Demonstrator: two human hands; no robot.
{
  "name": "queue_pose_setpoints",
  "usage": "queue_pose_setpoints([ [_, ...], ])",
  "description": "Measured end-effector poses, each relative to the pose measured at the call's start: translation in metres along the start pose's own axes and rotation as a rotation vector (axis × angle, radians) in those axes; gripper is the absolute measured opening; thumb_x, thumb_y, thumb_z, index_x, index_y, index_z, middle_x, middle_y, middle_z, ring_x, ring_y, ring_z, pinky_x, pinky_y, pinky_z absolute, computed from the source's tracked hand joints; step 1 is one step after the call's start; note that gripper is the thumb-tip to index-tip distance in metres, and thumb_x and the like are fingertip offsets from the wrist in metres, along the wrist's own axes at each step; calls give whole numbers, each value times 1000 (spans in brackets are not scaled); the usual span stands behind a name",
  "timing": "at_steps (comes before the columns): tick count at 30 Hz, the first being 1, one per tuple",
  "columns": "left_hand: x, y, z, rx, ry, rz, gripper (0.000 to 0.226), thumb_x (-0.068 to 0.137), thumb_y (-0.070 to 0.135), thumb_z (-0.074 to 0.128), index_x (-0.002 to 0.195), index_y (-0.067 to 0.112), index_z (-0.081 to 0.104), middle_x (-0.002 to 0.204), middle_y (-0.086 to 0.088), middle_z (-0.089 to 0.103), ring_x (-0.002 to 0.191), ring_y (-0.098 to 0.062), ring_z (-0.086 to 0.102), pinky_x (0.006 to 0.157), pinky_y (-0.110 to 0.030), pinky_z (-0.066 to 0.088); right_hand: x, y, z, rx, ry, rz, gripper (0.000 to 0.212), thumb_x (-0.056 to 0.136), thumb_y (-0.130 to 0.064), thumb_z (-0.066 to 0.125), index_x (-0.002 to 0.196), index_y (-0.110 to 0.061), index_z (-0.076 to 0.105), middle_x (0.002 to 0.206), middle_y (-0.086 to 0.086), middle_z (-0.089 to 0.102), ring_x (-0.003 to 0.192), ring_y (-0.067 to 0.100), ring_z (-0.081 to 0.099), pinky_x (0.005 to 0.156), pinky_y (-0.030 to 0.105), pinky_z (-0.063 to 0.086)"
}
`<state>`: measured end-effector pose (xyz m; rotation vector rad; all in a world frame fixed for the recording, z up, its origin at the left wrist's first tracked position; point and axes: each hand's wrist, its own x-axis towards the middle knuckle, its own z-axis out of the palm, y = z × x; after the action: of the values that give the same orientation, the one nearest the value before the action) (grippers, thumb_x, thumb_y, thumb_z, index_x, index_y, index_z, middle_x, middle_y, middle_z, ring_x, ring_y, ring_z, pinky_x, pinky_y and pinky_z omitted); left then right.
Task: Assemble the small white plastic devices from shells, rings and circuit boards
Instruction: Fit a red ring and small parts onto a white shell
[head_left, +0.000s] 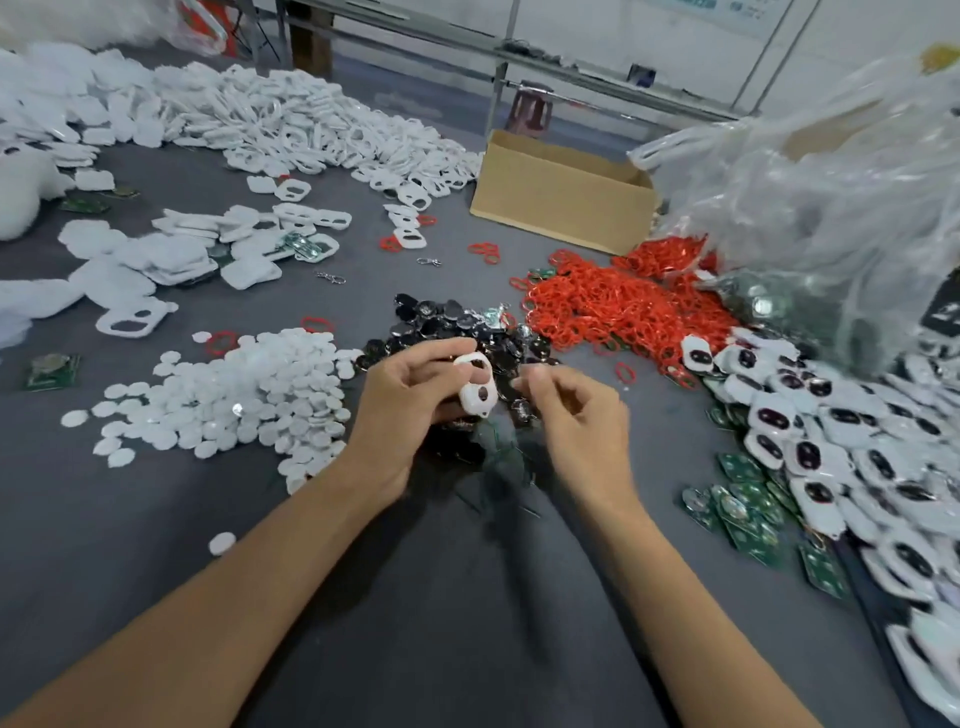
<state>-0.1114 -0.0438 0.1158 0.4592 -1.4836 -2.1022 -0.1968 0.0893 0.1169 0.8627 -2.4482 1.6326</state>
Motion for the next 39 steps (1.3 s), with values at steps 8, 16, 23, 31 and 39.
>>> queue_pose_setpoints([
  [8, -4, -2, 6, -28, -128, -34, 33, 96, 1, 51, 88, 17, 79, 78, 0, 57, 77, -14, 60, 66, -41, 60, 18, 54, -60, -686, 116, 144, 26, 85, -35, 67, 95, -12, 73, 94, 13, 70, 94, 32, 62, 79, 37, 46],
  [16, -9, -7, 11, 114, -155, 17, 21, 90, 2, 64, 92, 17, 80, 78, -17, 50, 74, -18, 53, 63, -32, 60, 13, 38, -48, -518, 214, -187, 12, 90, -17, 61, 81, -11, 67, 74, 6, 67, 72, 27, 62, 64, 36, 45],
  [23, -10, -6, 13, 303, -86, 249, 16, 84, 11, 74, 98, 16, 78, 94, -7, 68, 76, -28, 68, 63, -41, 62, -5, 1, -19, -162, -90, -430, 8, 91, -17, 60, 92, -17, 68, 80, -11, 68, 73, 5, 65, 69, 21, 51],
  [31, -12, -5, 12, 278, -41, 280, 7, 77, 8, 79, 78, 15, 77, 81, 4, 70, 69, -20, 68, 56, -34, 60, -13, -5, -13, 5, -21, -350, 7, 84, -10, 67, 85, -17, 67, 75, -15, 66, 68, 2, 63, 67, 8, 45],
  [39, -9, -7, 10, 206, -136, 147, 7, 82, 7, 74, 77, 10, 71, 66, 5, 66, 63, -11, 63, 58, -27, 58, -12, -6, -16, -132, -90, -449, 18, 82, -6, 70, 95, -16, 64, 87, -12, 59, 78, 7, 56, 71, 15, 43],
])
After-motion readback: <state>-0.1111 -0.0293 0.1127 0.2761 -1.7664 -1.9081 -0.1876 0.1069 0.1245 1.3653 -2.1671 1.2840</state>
